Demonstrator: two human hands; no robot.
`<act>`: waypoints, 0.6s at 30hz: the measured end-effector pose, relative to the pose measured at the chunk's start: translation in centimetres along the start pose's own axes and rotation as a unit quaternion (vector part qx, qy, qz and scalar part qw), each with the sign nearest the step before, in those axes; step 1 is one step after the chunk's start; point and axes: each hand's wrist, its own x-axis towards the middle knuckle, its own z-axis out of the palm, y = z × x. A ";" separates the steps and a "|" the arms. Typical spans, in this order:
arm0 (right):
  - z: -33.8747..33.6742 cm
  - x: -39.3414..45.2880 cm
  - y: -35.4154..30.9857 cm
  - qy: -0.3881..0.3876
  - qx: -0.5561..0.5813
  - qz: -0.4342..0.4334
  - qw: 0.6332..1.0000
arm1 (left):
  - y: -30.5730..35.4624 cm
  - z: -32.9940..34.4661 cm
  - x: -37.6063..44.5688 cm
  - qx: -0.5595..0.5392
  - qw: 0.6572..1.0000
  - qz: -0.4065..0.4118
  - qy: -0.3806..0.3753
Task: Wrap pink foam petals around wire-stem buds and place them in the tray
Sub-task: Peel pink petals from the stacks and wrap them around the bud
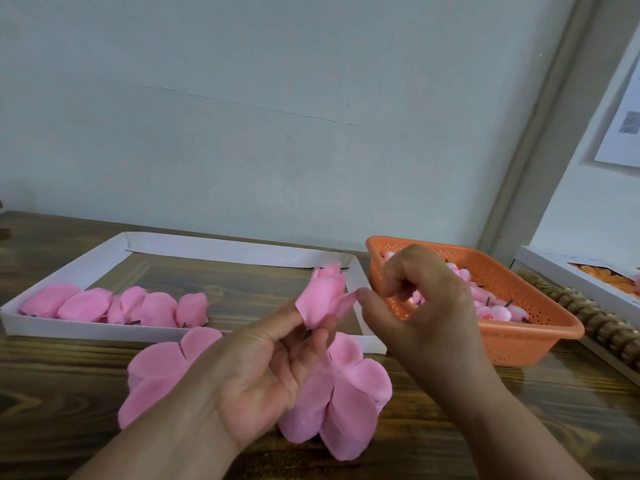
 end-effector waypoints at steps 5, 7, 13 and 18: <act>0.7 -0.7 -0.8 -0.035 0.115 -0.035 0.992 | 0.3 0.2 -0.2 -0.013 0.999 0.025 -0.019; 0.9 -0.9 -1.1 -0.074 0.131 -0.065 0.986 | 0.3 0.2 -0.2 0.003 0.999 0.029 -0.041; 1.1 -0.8 -0.9 -0.067 0.102 -0.073 0.990 | 0.4 0.0 -0.2 0.019 0.998 0.036 -0.053; 0.3 -0.5 -0.7 -0.108 0.157 -0.038 0.981 | 0.2 -0.1 -0.3 0.077 0.993 0.054 -0.075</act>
